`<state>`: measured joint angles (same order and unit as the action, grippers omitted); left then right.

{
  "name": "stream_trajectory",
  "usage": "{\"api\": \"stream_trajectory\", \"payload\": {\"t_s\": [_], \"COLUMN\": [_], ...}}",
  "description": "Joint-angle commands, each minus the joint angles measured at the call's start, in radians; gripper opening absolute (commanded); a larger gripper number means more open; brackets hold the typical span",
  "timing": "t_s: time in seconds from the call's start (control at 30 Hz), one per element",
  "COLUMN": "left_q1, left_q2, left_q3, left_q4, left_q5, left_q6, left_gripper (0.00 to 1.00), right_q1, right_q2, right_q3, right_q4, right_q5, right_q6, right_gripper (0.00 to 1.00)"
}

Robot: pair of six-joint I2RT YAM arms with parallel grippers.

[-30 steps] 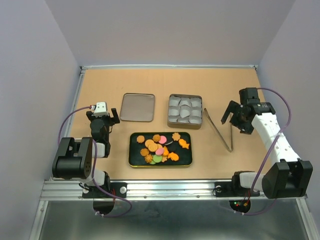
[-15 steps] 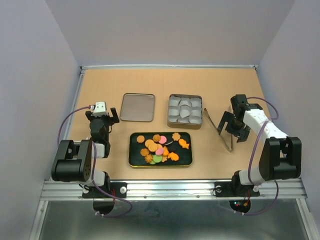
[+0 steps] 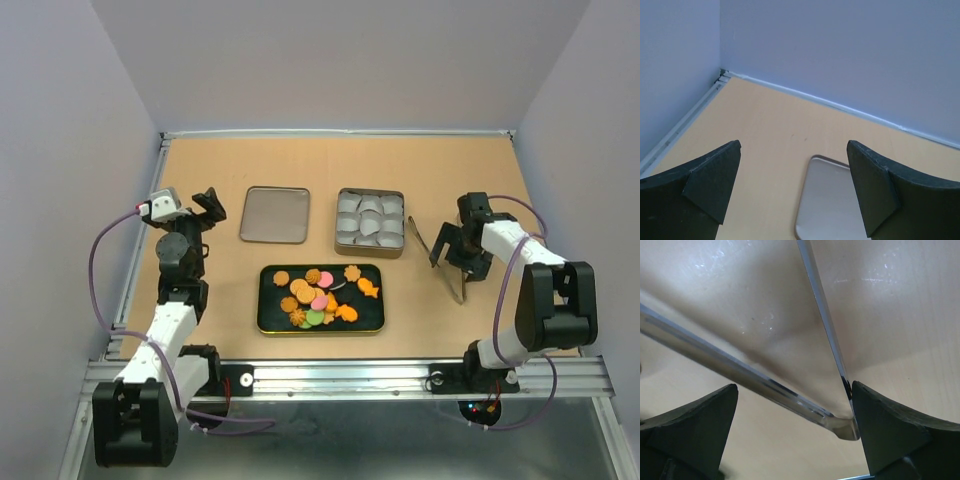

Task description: Pack the cookies

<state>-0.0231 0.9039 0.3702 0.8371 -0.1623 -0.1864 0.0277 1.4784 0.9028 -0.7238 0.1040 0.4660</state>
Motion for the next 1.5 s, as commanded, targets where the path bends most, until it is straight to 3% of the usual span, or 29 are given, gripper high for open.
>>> {"api": "stream_trajectory", "payload": {"t_s": [0.0, 0.23, 0.43, 0.57, 0.67, 0.77, 0.93, 1.0, 1.07, 1.13, 1.23, 1.47], "left_q1": [-0.017, -0.023, -0.029, -0.038, -0.034, -0.015, -0.006, 0.015, 0.048, 0.045, 0.046, 0.040], "left_q2": [-0.069, -0.145, 0.004, 0.058, 0.036, 0.007, 0.007, 0.004, 0.007, 0.010, 0.007, 0.049], "left_q3": [0.061, 0.128, 0.330, 0.423, 0.403, 0.342, 0.282, 0.239, 0.202, 0.202, 0.222, 0.331], "left_q4": [-0.211, -0.380, -0.658, -0.736, -0.718, -0.640, -0.590, -0.566, -0.456, -0.444, -0.504, -0.625], "left_q5": [0.004, 0.033, 0.158, 0.303, 0.296, 0.457, 0.569, 0.619, 0.776, 0.781, 0.686, 0.744], "left_q6": [-0.084, -0.148, -0.160, -0.116, -0.194, -0.231, -0.352, -0.421, -0.441, -0.449, -0.499, -0.375], "left_gripper": [0.99, 0.99, 0.99, 0.99, 0.99, 0.99, 0.99, 0.99, 0.99, 0.99, 0.99, 0.99], "right_q1": [0.001, 0.001, 0.002, 0.003, 0.003, 0.002, 0.002, 0.001, 0.003, 0.002, 0.001, 0.001], "right_q2": [0.034, 0.056, 0.077, 0.091, 0.088, 0.072, 0.054, 0.059, 0.062, 0.059, 0.053, 0.094], "right_q3": [-0.028, -0.042, -0.038, -0.019, -0.004, -0.004, -0.022, -0.025, -0.028, -0.031, -0.024, 0.022], "right_q4": [0.067, 0.093, 0.118, 0.121, 0.119, 0.119, 0.121, 0.121, 0.121, 0.121, 0.121, 0.126], "right_q5": [-0.013, -0.064, -0.073, -0.050, -0.047, -0.052, -0.056, -0.050, -0.033, -0.021, 0.022, 0.060], "right_q6": [-0.027, -0.026, -0.020, -0.032, -0.035, -0.026, -0.017, -0.020, -0.021, -0.021, -0.017, -0.029], "right_gripper": [1.00, 1.00, 0.97, 0.79, 0.49, 0.39, 0.44, 0.53, 0.70, 0.77, 0.81, 0.82]}}
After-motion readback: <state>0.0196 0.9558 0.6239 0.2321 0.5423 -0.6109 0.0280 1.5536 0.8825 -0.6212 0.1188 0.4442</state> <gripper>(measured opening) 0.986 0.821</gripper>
